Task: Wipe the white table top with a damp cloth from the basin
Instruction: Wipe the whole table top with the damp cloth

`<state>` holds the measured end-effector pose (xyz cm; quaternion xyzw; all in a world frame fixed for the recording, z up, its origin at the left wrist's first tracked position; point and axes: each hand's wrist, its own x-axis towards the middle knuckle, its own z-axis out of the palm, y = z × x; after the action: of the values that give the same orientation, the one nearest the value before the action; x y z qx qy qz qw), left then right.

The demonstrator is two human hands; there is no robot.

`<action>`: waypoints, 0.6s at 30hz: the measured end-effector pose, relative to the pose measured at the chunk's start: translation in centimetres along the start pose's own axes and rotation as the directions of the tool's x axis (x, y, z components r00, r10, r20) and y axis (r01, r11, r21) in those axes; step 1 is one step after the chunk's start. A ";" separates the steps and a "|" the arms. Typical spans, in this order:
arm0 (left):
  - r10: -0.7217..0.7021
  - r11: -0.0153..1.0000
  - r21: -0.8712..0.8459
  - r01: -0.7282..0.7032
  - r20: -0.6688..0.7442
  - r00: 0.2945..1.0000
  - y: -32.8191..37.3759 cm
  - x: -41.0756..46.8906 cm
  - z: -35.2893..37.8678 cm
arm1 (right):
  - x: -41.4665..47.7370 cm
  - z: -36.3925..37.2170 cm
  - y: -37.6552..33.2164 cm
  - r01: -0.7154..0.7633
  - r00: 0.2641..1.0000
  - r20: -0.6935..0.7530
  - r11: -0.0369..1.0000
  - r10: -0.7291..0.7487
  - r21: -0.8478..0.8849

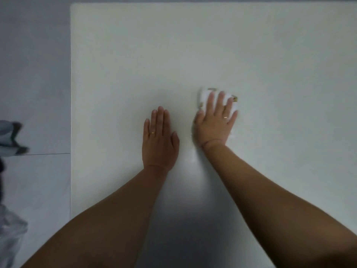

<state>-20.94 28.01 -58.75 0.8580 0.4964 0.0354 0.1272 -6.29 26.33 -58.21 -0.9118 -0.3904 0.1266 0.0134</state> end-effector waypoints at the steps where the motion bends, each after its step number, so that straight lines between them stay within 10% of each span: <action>1: -0.007 1.000 0.010 0.007 0.003 1.000 0.1 0.0 -0.1 | -1.1 0.4 -1.5 0.109 0.994 0.022 0.994 -0.108 -0.012; 6: -0.020 1.000 -0.014 0.020 0.008 1.000 0.2 0.2 -0.6 | 0.5 -0.7 0.4 0.583 0.811 0.136 0.806 -0.569 -0.104; 14: -0.017 0.999 -0.037 0.017 0.008 1.000 0.2 0.2 -0.3 | 5.0 -0.9 -1.7 -0.097 0.995 0.009 0.995 0.097 0.028; 18: -0.026 0.999 -0.020 0.027 0.032 0.999 0.1 0.2 -0.3 | 2.1 0.1 -4.9 0.403 0.912 0.091 0.915 -0.400 -0.022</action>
<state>-20.80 28.20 -58.40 0.8504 0.5053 0.0253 0.1441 -8.37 31.28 -58.14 -0.8061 -0.5721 0.1516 0.0045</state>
